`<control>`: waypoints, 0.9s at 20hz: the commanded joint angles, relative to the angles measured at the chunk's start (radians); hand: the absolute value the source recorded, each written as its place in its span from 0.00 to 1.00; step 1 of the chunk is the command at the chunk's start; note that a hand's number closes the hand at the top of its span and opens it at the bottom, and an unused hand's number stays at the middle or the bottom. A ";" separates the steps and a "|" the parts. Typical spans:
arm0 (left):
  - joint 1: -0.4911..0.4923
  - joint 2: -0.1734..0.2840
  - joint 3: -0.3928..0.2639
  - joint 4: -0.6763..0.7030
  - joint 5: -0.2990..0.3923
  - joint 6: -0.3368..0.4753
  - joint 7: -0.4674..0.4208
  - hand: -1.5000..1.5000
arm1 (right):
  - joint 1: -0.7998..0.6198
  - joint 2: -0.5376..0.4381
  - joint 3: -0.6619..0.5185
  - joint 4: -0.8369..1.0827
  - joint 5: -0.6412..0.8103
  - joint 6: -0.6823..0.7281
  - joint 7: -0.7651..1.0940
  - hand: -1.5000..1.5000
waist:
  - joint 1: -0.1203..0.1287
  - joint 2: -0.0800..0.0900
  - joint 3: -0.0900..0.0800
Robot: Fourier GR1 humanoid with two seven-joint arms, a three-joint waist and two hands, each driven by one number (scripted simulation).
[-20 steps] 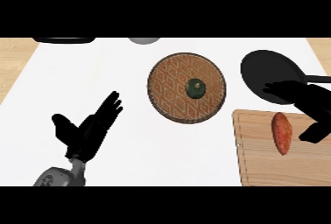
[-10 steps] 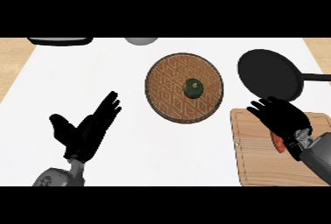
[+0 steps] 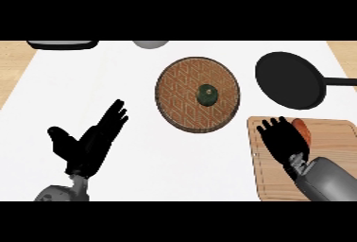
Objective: Pick the sweet potato from the cutting board and place it in the pan
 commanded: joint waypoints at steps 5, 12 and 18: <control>-0.013 -0.037 0.031 0.013 -0.021 -0.023 0.021 0.50 | 0.054 -0.015 -0.007 -0.018 0.175 -0.041 -0.009 0.00 | -0.005 0.000 0.000; 0.011 -0.051 0.061 0.014 -0.058 -0.058 -0.007 0.50 | 0.056 -0.022 -0.080 0.100 0.273 -0.136 -0.143 0.00 | -0.001 0.001 0.000; 0.028 -0.109 0.017 0.011 -0.115 -0.046 0.008 0.50 | 0.060 0.046 -0.125 0.244 0.363 -0.241 -0.184 0.00 | 0.002 0.002 0.001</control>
